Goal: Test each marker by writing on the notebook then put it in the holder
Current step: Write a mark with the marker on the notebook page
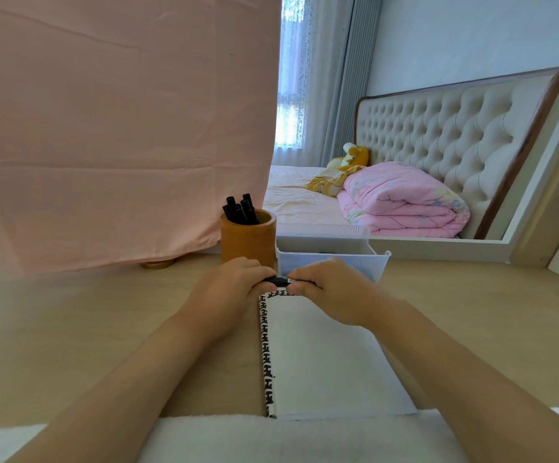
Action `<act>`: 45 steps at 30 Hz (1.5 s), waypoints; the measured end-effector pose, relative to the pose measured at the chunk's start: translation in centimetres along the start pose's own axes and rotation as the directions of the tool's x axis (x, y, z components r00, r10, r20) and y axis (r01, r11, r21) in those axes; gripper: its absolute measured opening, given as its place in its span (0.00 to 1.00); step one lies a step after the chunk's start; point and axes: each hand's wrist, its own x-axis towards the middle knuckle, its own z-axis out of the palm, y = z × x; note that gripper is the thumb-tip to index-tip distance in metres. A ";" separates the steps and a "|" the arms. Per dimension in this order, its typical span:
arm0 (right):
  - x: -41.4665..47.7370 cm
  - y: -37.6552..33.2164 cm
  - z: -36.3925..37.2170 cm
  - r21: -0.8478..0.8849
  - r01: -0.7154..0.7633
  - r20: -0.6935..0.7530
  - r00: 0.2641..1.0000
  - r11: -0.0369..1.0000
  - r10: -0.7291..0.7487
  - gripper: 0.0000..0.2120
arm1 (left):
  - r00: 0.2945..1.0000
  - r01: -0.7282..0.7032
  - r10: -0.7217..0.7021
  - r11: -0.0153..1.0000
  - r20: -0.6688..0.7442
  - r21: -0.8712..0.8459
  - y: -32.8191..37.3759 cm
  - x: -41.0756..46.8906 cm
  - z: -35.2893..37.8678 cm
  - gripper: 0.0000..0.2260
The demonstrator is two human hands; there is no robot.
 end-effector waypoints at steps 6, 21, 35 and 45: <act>-0.1 -0.1 -0.4 -0.077 0.042 -0.051 0.998 0.996 -0.047 0.07 | 1.000 0.022 -0.022 0.999 0.003 0.024 0.3 -0.2 -0.3 0.11; -0.9 0.4 -2.3 0.421 -0.148 0.023 0.988 0.895 0.152 0.13 | 0.946 0.321 -0.320 0.946 0.043 -0.031 -2.0 -1.2 1.1 0.05; -1.9 1.9 -2.7 0.842 -0.134 0.095 0.990 0.522 0.100 0.10 | 0.934 0.322 -0.302 0.944 0.190 -0.078 0.3 -0.7 1.6 0.23; -2.1 3.3 0.5 0.719 -0.204 -0.143 0.892 0.664 0.429 0.01 | 0.914 0.345 -0.321 0.937 0.247 -0.059 0.3 -0.6 1.9 0.26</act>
